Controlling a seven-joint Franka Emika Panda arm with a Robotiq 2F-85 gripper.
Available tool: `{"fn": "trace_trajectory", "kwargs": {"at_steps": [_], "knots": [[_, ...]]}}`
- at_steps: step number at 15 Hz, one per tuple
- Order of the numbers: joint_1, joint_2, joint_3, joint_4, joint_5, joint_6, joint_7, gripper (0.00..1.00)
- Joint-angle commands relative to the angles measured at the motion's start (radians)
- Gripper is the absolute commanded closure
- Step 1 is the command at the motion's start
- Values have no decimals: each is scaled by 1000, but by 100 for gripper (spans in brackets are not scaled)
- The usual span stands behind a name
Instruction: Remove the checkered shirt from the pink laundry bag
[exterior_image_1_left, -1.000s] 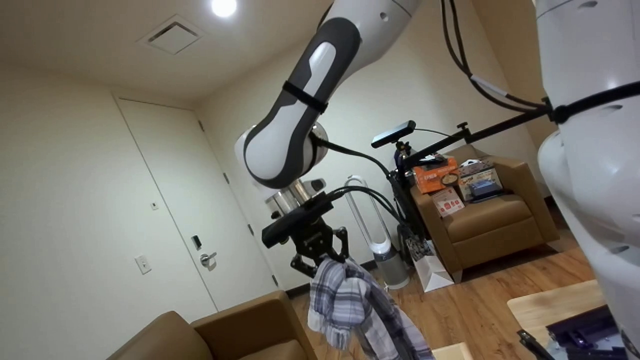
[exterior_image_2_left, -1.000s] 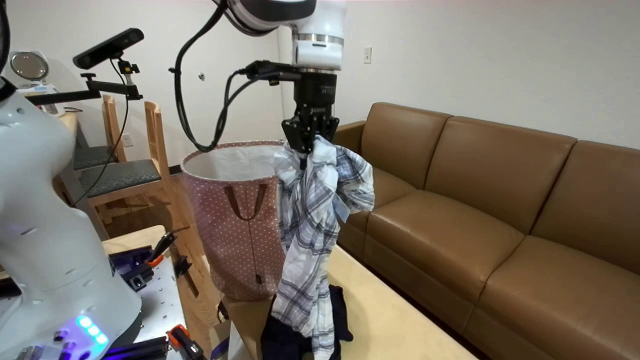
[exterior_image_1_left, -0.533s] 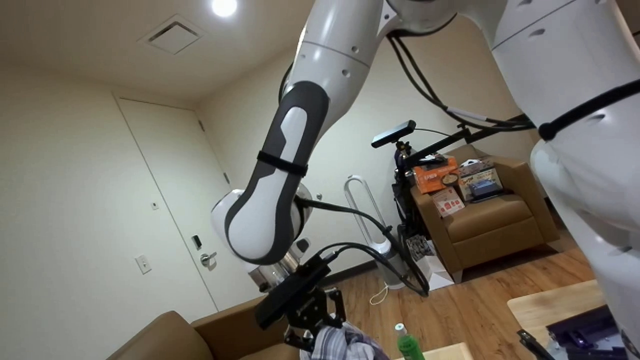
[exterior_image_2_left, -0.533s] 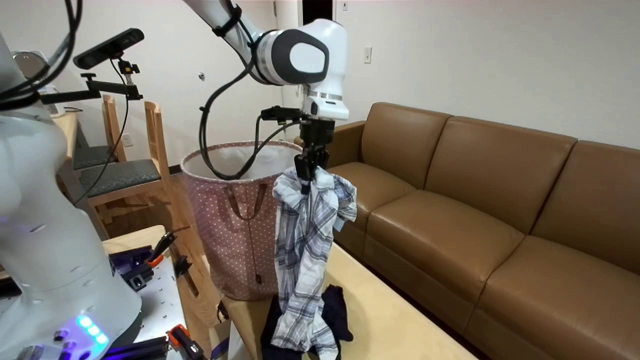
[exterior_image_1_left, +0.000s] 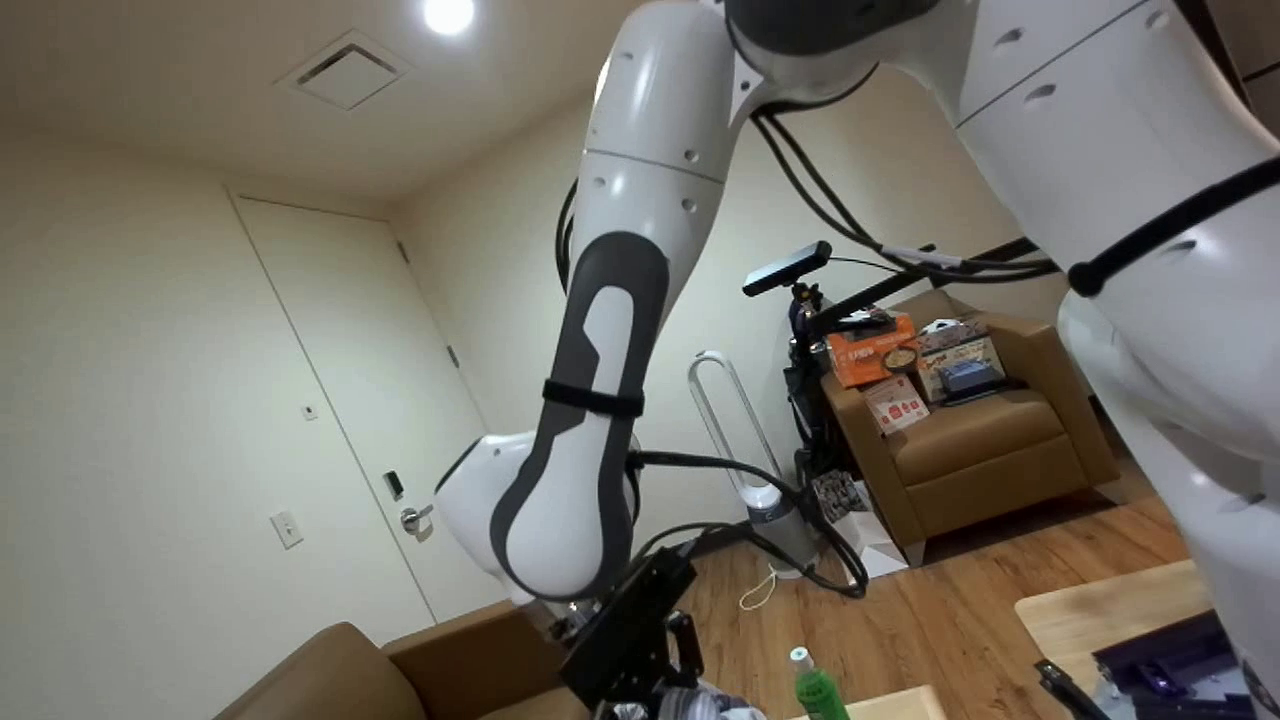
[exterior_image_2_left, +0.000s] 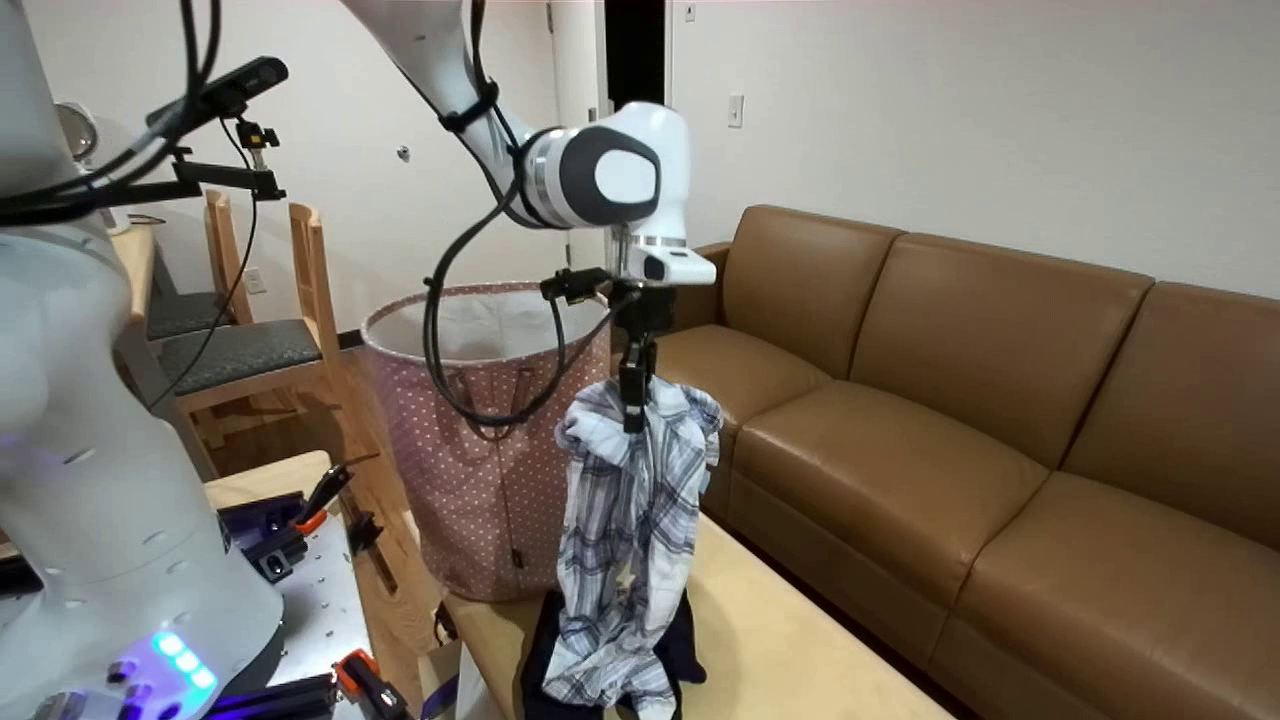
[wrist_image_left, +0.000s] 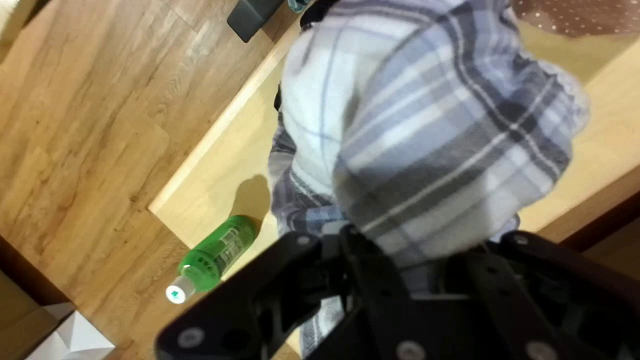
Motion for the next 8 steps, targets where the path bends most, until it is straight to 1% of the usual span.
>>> {"fn": "trace_trajectory", "kwargs": {"at_steps": [1,3,4,5,6,8], "knots": [[29,29,-32,2,7,15,-13,75],[32,40,-38,8,7,15,-12,75],[32,33,-38,9,7,14,-12,89],[32,28,-36,1,2,39,-49,89],[36,56,-34,-6,-16,97,-88,89],[42,141,-26,7,-1,160,-177,89]]}}
